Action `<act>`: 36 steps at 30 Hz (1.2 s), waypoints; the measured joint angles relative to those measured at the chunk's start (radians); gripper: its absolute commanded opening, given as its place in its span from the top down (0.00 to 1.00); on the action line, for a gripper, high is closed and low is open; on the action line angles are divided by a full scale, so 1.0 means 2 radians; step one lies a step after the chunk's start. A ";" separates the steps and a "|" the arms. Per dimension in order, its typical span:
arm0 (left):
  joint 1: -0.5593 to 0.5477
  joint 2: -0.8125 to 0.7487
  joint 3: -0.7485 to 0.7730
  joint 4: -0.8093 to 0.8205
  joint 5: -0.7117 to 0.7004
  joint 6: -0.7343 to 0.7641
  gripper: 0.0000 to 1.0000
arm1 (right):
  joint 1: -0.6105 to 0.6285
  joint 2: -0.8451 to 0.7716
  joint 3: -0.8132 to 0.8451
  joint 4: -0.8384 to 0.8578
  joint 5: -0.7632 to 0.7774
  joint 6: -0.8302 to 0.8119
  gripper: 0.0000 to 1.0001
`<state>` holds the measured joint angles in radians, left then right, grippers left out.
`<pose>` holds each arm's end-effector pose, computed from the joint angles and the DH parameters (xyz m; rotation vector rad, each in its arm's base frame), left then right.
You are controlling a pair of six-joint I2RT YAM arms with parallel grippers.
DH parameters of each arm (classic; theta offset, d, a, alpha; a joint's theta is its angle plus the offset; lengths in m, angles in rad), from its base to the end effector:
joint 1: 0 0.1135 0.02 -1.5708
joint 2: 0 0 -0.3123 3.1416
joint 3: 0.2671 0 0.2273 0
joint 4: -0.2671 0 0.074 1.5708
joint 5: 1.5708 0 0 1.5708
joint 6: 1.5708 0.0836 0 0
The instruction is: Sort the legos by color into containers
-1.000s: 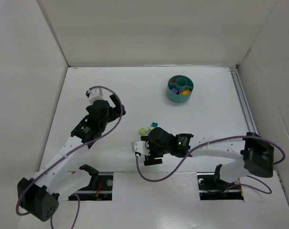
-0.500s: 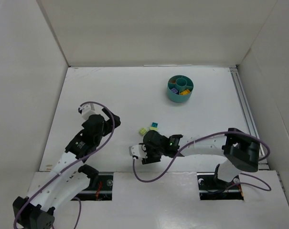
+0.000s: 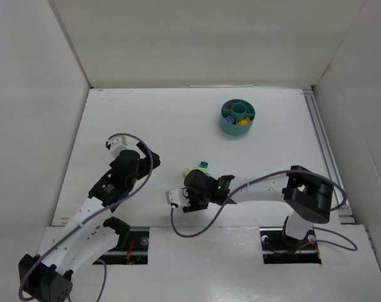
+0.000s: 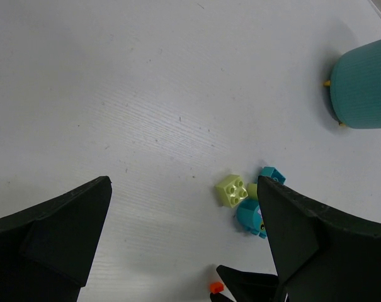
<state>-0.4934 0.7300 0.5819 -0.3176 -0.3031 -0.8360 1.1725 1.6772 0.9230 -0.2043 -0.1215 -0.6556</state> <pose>0.1443 -0.0493 0.2797 -0.5386 1.9832 -0.5322 0.1242 0.3212 0.1892 -2.0551 1.5222 0.3569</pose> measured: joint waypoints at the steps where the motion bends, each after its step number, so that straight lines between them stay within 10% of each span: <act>1: 0.000 0.000 0.000 0.000 0.000 0.000 0.00 | -0.004 0.001 0.000 0.001 -0.004 -0.001 0.55; 22: 0.000 0.000 0.000 0.003 0.004 0.000 0.00 | -0.039 0.026 0.021 -0.006 -0.095 -0.019 0.76; 27: 0.000 0.000 0.000 0.003 0.005 0.000 0.00 | -0.042 0.026 0.021 -0.006 -0.097 -0.017 0.56; 36: 0.000 0.002 0.000 0.003 0.006 0.000 0.00 | -0.056 0.024 0.018 -0.005 -0.092 0.007 0.54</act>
<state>-0.4934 0.7330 0.5819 -0.3107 -0.2916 -0.8352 1.0607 1.7256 0.9592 -0.2134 -0.3058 -0.6407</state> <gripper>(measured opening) 0.997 0.457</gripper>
